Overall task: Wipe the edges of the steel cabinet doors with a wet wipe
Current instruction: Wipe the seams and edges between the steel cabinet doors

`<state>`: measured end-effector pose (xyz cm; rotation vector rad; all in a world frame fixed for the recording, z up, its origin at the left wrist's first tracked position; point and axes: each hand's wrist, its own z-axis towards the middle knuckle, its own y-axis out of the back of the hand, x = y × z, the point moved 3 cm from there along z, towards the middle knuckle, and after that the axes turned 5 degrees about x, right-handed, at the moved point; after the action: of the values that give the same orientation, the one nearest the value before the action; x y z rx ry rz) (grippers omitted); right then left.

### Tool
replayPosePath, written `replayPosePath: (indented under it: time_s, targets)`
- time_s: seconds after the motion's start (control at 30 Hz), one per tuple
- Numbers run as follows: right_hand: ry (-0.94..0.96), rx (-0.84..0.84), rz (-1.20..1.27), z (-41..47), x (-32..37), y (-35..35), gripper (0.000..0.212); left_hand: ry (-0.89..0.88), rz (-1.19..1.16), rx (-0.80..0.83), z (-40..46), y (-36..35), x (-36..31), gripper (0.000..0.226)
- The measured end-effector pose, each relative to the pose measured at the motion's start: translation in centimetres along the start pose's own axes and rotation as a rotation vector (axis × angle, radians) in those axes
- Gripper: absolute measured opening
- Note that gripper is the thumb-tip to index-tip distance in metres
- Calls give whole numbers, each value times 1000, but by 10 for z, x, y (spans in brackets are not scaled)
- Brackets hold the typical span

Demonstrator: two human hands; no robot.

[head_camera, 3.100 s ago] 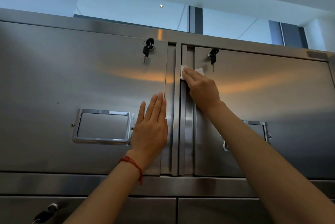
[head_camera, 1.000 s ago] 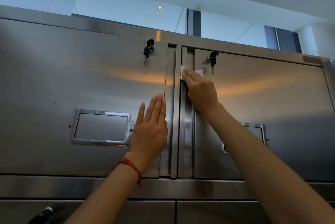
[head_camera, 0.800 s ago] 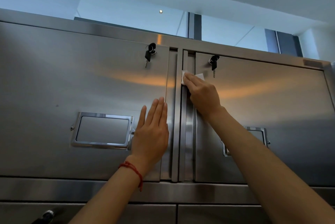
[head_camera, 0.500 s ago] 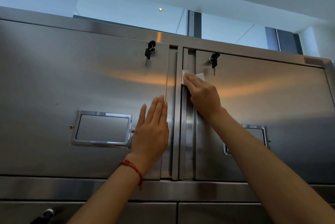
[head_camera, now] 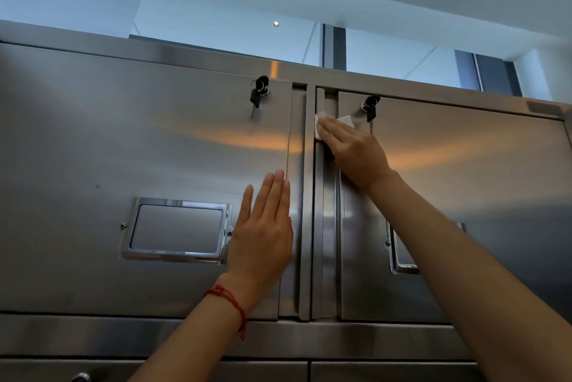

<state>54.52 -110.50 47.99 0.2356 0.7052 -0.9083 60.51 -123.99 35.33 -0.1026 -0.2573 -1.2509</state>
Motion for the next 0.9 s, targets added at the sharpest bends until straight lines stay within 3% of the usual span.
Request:
replayPosePath:
  time_s: [0.3,0.7,0.9]
  targets:
    - [-42,129,-10,21,-13,0,36,-5,19,-4,0,0,0,51]
    - [-141,285,-27,42,-30,-7,43,-2,11,-23,0,1,-1,51]
    - [-158,203,29,36,-24,-9,40,-5,27,-16,0,1,0,51]
